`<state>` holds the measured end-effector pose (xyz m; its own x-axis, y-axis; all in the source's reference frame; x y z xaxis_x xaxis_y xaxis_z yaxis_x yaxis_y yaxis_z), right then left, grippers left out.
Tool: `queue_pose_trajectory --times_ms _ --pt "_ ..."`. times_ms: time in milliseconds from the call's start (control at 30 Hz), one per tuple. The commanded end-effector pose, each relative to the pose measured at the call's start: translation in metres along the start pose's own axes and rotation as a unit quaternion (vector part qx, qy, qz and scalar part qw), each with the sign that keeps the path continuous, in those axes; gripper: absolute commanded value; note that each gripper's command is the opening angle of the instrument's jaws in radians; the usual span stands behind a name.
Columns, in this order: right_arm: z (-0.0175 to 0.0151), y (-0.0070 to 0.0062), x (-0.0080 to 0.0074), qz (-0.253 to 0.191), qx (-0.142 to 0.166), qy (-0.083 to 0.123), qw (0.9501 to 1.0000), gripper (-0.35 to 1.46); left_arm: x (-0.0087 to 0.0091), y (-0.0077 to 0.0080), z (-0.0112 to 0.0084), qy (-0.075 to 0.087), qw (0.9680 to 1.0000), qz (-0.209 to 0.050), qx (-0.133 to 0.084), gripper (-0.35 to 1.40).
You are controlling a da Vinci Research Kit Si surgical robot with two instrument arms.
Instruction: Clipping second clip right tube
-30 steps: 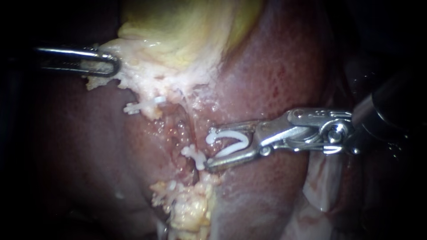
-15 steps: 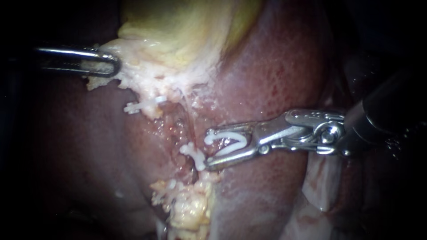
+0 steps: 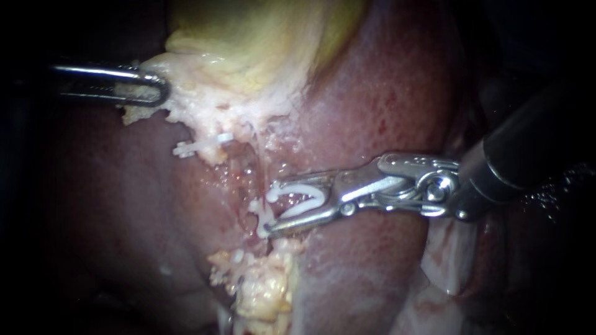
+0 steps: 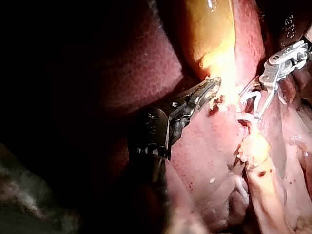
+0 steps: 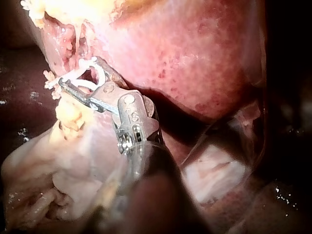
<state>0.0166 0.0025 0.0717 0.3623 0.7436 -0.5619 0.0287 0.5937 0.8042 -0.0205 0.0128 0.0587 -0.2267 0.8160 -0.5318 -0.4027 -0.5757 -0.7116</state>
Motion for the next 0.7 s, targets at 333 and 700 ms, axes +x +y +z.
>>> queue_pose_trajectory --times_ms 333,700 --pt "0.0012 0.0003 0.0006 0.014 0.031 0.009 0.9994 0.50 0.0000 0.0000 0.0000 0.000 1.0000 0.000 0.000 -0.35" --pt "0.0018 0.0005 0.0009 0.022 0.034 0.018 0.9990 0.50 0.0000 0.0000 0.0000 0.000 1.0000 0.000 0.000 -0.35"
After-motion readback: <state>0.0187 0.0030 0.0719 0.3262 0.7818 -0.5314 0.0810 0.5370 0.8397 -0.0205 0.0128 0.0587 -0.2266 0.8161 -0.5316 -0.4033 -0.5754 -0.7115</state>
